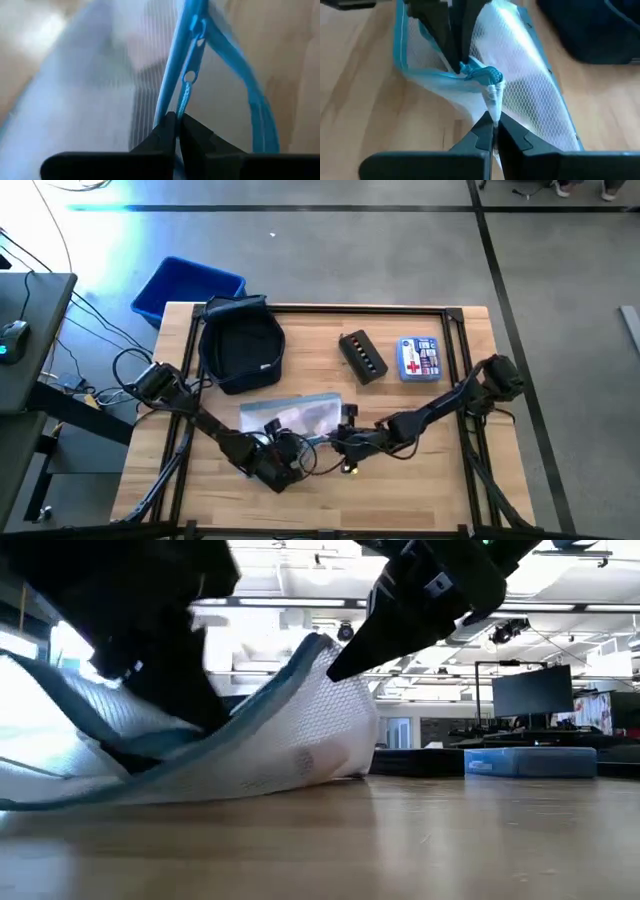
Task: Unpack backpack
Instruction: Close the white zip bag
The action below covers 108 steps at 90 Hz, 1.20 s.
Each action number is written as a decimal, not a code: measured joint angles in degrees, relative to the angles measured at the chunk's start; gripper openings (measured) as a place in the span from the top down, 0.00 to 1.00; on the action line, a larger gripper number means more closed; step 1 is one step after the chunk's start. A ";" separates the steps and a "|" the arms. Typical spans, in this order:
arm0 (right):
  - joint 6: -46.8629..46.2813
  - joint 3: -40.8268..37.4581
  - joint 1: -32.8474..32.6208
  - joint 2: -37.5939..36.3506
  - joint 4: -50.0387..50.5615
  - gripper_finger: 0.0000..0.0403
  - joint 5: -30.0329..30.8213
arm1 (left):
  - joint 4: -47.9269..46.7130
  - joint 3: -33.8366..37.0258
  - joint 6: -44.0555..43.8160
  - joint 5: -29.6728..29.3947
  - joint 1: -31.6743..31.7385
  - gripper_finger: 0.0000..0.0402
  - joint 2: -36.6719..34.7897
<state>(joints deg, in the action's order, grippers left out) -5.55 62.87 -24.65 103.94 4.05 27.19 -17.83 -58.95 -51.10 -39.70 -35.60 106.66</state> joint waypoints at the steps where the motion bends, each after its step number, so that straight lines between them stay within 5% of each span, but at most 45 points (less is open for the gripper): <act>1: 0.16 0.00 -0.13 0.00 0.00 1.00 0.37 | 0.17 0.25 -0.25 0.00 -0.15 1.00 0.01; 22: 3.08 0.00 -2.11 -0.28 0.11 1.00 8.81 | -1.97 -1.63 -2.56 2.39 -4.29 1.00 0.01; 54: 3.05 0.00 -2.13 -0.33 1.55 1.00 10.13 | -22.23 -9.52 -11.72 5.46 -8.91 1.00 -0.10; 84: 3.03 0.00 -2.13 -0.33 1.70 1.00 9.45 | -16.61 -9.19 -3.32 2.49 -4.53 0.98 -0.10; 108: 2.96 0.02 -2.13 -0.33 1.80 1.00 9.18 | 1.63 -2.21 4.71 16.13 1.30 0.78 -0.06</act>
<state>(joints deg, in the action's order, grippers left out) -2.59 62.89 -26.79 103.61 5.85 36.36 -16.19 -61.16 -46.39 -23.56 -34.30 106.61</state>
